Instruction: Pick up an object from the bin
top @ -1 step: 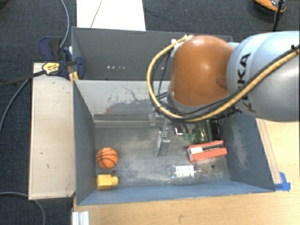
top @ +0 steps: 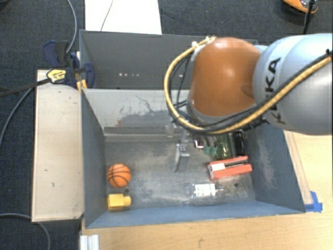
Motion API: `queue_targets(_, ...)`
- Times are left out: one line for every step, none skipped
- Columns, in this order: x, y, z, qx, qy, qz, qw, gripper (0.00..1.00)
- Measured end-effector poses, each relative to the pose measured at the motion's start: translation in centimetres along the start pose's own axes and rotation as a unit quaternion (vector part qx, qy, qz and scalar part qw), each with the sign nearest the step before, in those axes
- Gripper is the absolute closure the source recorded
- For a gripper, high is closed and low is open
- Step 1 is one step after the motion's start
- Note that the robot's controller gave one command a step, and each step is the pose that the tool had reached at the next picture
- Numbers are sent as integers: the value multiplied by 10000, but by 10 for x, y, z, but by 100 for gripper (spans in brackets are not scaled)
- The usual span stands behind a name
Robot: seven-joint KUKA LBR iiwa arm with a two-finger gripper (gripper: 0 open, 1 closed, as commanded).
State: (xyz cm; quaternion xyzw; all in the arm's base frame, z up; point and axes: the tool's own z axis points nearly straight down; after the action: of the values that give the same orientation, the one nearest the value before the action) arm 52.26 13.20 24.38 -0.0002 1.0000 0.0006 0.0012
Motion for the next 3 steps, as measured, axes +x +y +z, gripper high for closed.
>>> queue_targets(-3,27,40,-5,-41,-122,9999,0)
queue_targets(-16,71,100,-8,-24,-662,9978,0)
queue_targets(-7,84,127,0,15,-1922,9814,0)
